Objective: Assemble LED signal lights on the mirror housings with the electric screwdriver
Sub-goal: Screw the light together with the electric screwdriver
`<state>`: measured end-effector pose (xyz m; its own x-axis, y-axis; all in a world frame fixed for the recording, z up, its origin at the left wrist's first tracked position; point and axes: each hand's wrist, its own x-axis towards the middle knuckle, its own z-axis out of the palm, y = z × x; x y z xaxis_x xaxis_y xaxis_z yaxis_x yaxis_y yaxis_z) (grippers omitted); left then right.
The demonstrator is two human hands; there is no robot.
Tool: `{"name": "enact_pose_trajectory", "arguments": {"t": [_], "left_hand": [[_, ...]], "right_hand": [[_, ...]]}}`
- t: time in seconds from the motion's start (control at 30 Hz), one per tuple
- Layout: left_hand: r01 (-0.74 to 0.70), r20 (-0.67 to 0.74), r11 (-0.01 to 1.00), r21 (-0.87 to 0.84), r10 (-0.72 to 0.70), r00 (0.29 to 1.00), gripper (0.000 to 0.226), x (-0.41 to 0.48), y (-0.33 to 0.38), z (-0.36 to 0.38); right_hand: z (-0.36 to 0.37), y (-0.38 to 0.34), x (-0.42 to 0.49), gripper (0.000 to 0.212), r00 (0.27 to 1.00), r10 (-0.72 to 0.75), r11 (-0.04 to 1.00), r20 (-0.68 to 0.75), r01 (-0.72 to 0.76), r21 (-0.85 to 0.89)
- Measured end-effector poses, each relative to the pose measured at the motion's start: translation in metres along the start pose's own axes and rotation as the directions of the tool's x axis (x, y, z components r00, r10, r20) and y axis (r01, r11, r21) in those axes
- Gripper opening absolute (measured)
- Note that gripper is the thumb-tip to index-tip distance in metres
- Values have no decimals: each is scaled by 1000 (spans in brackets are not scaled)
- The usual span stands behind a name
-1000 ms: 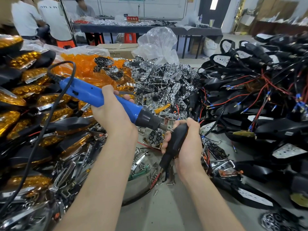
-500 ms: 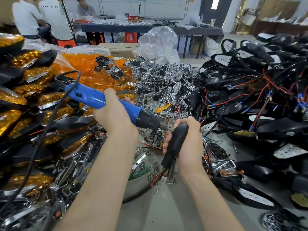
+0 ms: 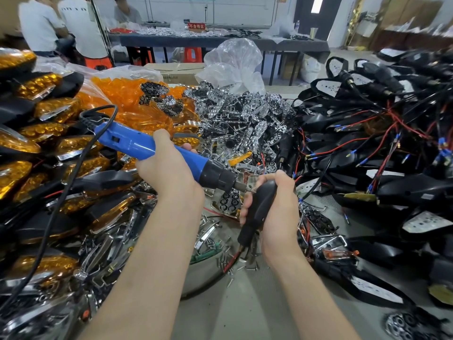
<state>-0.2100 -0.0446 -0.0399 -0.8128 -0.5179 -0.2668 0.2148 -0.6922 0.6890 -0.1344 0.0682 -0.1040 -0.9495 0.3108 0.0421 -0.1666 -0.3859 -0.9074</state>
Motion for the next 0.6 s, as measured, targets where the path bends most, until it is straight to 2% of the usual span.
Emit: {"name": "enact_pose_trajectory", "arguments": {"t": [0.6], "left_hand": [[-15,16,1000,-1,15,1000,17,-3,0,1]], "right_hand": [[1,2,1,33,1000,26,999,-13,-25,48]]}}
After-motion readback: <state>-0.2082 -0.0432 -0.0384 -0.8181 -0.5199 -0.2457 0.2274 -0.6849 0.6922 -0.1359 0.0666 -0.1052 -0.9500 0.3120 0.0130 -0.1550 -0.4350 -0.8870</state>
